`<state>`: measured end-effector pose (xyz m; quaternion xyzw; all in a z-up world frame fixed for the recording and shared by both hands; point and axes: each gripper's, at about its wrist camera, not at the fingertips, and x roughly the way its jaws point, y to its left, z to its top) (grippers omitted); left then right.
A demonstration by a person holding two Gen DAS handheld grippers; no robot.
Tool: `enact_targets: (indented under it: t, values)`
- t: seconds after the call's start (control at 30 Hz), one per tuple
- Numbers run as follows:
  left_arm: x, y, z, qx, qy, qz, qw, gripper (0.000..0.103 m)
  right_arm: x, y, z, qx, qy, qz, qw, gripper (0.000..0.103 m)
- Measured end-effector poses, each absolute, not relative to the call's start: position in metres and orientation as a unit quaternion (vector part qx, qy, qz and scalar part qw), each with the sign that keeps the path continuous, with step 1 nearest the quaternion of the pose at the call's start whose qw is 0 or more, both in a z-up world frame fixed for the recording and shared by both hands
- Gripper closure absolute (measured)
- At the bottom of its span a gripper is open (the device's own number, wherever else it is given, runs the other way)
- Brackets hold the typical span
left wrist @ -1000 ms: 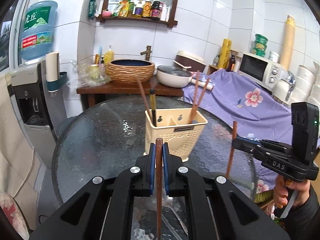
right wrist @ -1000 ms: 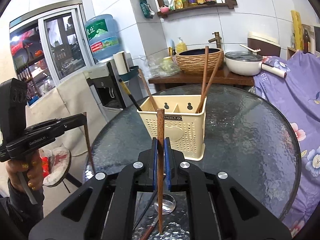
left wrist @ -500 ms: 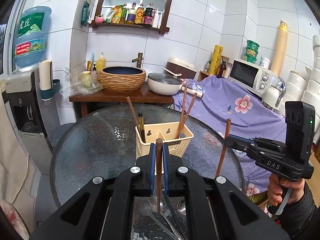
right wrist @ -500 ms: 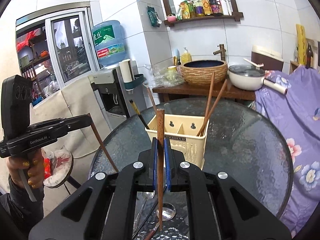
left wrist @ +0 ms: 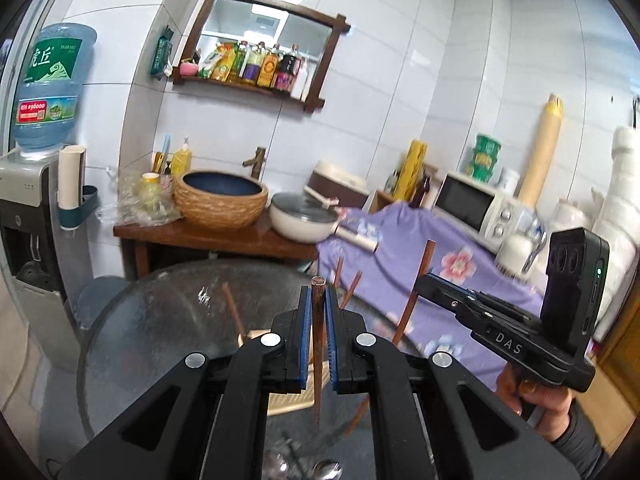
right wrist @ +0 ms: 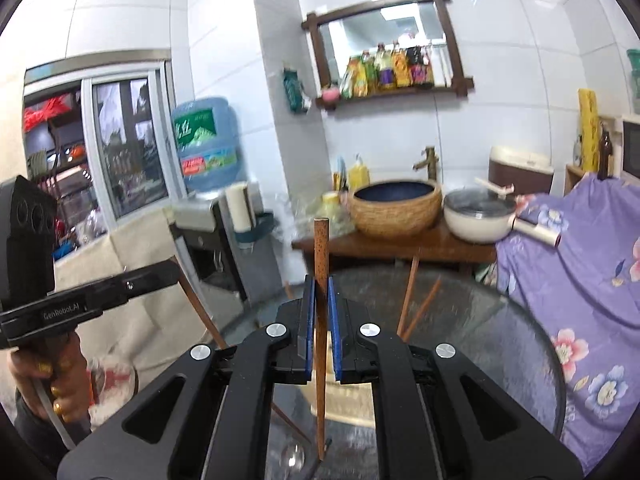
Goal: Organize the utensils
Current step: 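Lift both wooden chopsticks and carry them over the cream holder, then lower the chopsticks into the holder and open both tools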
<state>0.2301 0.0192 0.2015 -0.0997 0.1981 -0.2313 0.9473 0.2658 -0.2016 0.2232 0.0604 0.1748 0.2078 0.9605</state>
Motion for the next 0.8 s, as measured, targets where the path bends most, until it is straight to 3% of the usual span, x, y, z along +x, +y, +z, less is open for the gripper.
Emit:
enact_targets:
  t: [0.4,0.8]
  values:
    - [0.253,0.015,0.241,-0.102,0.082,-0.162,0.978,0.096,0.3,-0.192,0.259,0.061,0.087,0.13,0.986,0.096]
    - [0.281,-0.005,0.181,-0.071,0.104,-0.119,0.985,0.096,0.317,-0.187,0.199,0.049,0.095,0.104,0.989,0.096]
